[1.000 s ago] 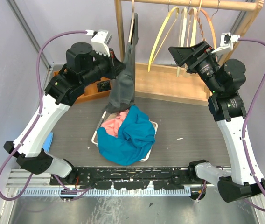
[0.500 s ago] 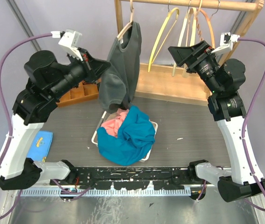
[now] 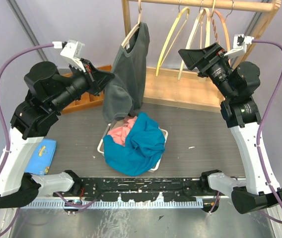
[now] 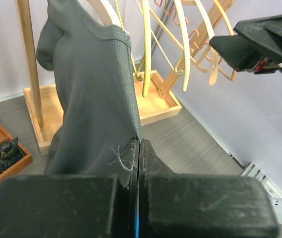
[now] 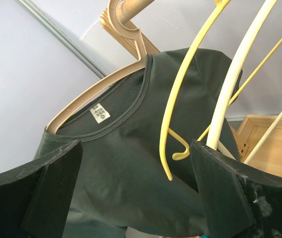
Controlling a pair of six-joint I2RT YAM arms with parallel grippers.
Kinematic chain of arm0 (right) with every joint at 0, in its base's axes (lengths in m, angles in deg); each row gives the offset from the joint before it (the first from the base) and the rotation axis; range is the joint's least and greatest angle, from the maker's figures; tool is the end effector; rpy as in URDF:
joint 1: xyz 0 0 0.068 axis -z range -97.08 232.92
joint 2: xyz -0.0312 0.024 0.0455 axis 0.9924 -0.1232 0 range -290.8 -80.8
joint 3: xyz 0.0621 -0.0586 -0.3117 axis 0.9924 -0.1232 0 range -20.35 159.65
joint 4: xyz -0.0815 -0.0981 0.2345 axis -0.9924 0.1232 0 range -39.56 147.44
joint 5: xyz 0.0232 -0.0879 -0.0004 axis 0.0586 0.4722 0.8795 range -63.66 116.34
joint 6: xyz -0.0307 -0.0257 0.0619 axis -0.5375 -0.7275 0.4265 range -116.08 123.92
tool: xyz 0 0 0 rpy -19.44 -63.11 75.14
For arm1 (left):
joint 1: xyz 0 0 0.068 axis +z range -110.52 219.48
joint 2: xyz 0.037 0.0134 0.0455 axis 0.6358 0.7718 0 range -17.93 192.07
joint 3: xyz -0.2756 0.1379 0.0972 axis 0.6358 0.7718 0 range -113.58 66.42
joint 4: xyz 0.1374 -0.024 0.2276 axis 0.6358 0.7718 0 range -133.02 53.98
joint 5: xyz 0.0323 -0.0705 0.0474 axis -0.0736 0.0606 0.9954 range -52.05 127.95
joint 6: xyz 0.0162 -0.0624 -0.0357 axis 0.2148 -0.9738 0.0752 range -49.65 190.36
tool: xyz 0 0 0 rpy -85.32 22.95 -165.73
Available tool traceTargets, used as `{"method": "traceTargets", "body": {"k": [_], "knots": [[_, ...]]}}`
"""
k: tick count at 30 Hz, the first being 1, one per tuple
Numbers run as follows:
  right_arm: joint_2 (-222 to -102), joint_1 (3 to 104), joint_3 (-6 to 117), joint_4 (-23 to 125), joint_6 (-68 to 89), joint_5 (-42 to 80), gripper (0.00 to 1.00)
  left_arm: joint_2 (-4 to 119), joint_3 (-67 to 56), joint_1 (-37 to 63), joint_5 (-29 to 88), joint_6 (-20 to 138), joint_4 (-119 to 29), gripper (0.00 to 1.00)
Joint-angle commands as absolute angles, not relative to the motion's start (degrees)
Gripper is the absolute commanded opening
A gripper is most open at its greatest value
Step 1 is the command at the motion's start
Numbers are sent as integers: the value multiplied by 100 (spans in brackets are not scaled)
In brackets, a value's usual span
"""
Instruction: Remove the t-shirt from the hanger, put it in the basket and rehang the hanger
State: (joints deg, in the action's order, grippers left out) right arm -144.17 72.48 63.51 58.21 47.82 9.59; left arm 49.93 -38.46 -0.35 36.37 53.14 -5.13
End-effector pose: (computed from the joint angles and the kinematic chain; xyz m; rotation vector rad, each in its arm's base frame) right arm 0.2153 0.0577 0.5691 0.1568 1.4210 0.9871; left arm 0.1530 -0.1298 0.6029 0.3442 1.6072 -0.7928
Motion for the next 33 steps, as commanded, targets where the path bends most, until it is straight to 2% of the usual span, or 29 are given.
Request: {"method": "traceTargets", "body": {"k": [1, 13, 22, 29, 33], "knots": [[-14350, 7221, 6429, 5511, 4772, 910, 94, 4845, -3610, -51, 3576, 5158, -554, 0], [-14373, 7225, 6511, 5589, 4699, 920, 94, 4847, -3008, -46, 3908, 5004, -758, 0], [-14355, 7220, 6545, 5620, 4670, 946, 94, 5380, -3280, -44, 4224, 4925, -634, 1], [-14817, 7176, 7209, 5598, 4839, 761, 86, 5791, -3521, -49, 4187, 4878, -649, 1], [-15188, 6964, 7620, 5537, 4882, 736, 85, 5897, -3549, -48, 4151, 4815, -670, 5]]}}
